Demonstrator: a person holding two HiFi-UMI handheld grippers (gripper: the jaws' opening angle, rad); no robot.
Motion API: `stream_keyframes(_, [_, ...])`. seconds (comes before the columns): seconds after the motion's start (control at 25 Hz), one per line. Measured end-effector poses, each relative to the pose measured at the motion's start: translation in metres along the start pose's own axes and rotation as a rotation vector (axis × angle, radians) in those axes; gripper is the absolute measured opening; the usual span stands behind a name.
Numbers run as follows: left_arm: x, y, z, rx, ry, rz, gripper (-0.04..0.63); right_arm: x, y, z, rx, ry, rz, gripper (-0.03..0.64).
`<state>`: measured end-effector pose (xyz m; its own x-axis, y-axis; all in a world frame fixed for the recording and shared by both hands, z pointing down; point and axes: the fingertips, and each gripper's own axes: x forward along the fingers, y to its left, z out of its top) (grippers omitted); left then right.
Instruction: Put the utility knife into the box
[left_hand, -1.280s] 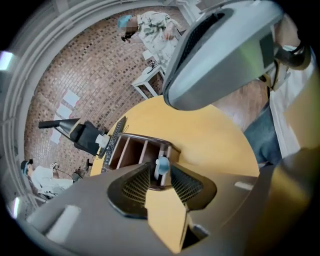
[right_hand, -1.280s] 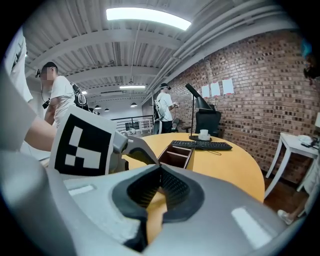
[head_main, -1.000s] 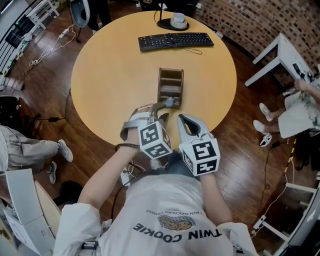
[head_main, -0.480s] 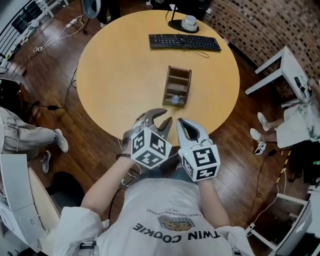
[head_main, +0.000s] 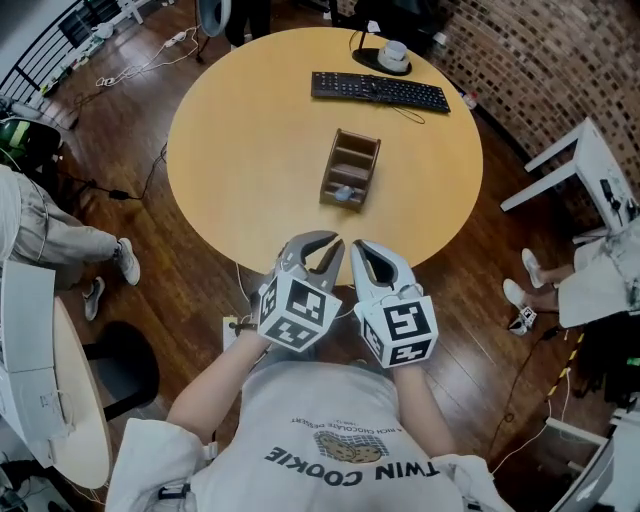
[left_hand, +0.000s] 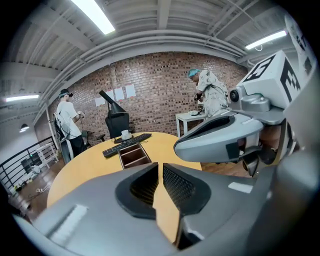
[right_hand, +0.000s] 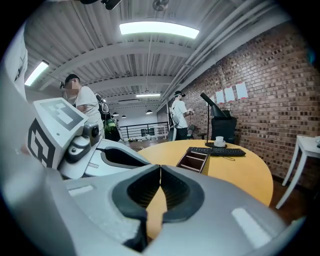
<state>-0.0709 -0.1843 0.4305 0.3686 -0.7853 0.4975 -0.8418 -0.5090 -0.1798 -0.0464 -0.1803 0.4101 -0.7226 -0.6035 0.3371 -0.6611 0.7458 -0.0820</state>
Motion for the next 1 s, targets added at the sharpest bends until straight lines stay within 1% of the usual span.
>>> stream_keyframes(0.08, [0.001,-0.016,0.004,-0.024,-0.007,0.019,0.023,-0.014,-0.005,-0.004,-0.002,-0.003,0.023,0.003])
stream_keyframes(0.28, [0.000,-0.055,0.017,-0.078,-0.026,0.069,0.015,-0.051,-0.015,-0.019,-0.018,0.011,0.077,0.003])
stream_keyframes(0.52, [-0.008,-0.106,0.022,-0.126,-0.039,0.138,0.009,-0.095,-0.024,-0.036,-0.027,0.004,0.144,0.003])
stream_keyframes(0.72, [-0.023,-0.150,0.024,-0.164,-0.055,0.195,0.008,-0.138,-0.021,-0.053,-0.035,0.006,0.210,0.003])
stream_keyframes(0.88, [-0.041,-0.181,0.022,-0.215,-0.045,0.246,0.008,-0.168,-0.010,-0.062,-0.039,0.011,0.267,0.003])
stream_keyframes(1.0, [-0.055,-0.203,0.022,-0.225,-0.040,0.274,0.008,-0.189,-0.005,-0.068,-0.029,0.010,0.289,0.003])
